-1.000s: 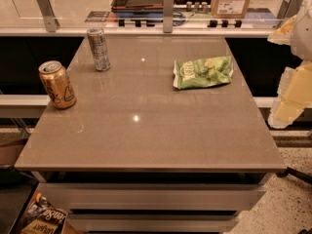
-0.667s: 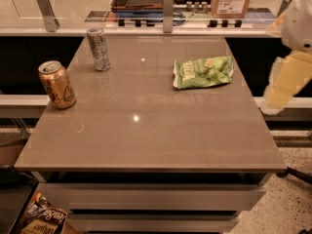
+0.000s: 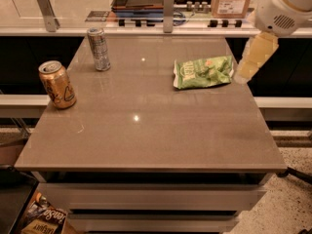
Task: Move green jalapeno chip bag near orange can
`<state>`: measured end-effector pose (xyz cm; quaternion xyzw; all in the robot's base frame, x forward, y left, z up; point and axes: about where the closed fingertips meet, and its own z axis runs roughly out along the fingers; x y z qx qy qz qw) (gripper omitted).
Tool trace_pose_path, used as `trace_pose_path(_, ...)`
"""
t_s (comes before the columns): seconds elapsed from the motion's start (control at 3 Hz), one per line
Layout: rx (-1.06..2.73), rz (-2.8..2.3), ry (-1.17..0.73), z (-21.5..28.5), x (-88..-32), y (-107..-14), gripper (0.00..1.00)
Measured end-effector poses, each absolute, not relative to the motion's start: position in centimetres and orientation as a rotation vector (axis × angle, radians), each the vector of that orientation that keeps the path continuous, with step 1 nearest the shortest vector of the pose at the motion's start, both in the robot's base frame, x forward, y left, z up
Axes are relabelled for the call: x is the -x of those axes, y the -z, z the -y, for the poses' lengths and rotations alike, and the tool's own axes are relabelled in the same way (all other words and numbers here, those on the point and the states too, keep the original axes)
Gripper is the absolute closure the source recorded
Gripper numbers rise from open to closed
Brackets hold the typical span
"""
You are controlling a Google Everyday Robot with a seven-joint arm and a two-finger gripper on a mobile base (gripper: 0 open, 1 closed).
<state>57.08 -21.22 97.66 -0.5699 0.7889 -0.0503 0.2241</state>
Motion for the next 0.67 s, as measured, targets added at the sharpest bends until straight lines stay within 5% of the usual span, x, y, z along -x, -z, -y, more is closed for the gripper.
trace_pose_path(0.67, 1.427, -2.133, -0.079, 21.3, -63.9, -92.6, 0.0)
